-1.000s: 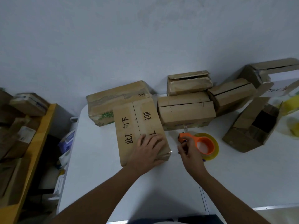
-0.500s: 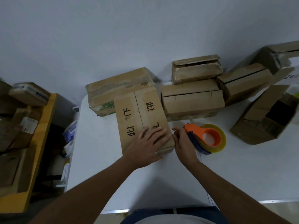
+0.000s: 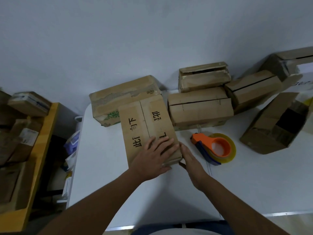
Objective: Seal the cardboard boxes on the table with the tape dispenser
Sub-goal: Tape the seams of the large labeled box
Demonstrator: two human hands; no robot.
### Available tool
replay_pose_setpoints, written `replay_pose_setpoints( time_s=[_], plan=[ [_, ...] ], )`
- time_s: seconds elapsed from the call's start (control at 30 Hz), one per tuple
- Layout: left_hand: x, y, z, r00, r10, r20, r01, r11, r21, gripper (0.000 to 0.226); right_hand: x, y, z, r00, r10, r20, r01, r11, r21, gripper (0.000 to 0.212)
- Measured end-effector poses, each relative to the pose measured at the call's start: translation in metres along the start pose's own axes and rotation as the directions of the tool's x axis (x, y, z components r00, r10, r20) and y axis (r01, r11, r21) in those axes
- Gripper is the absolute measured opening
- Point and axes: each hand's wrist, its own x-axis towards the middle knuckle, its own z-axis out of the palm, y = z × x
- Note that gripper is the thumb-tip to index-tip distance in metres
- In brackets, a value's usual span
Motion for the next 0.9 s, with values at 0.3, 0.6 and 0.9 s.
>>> replay_pose_setpoints(
  time_s=[0.3, 0.6, 0.9],
  plan=[
    [0.002, 0.003, -0.003, 0.998, -0.022, 0.063, 0.021, 1.0, 0.022, 0.084, 0.004, -0.016, 0.01, 0.982, -0.126, -0.138, 0.034, 0.847, -0.531, 0.034],
    [-0.012, -0.023, -0.054, 0.94, -0.34, -0.023, 0.246, 0.725, -0.644, 0.053, -0.013, -0.039, 0.006, 0.895, -0.418, -0.154, 0.192, 0.675, -0.713, 0.05],
    [-0.117, -0.037, -0.008, 0.45, -0.519, 0.727, 0.147, -0.76, -0.634, 0.053, 0.015, -0.048, 0.091, 0.856, -0.179, 0.485, 0.487, -0.037, -0.873, 0.076]
  ],
)
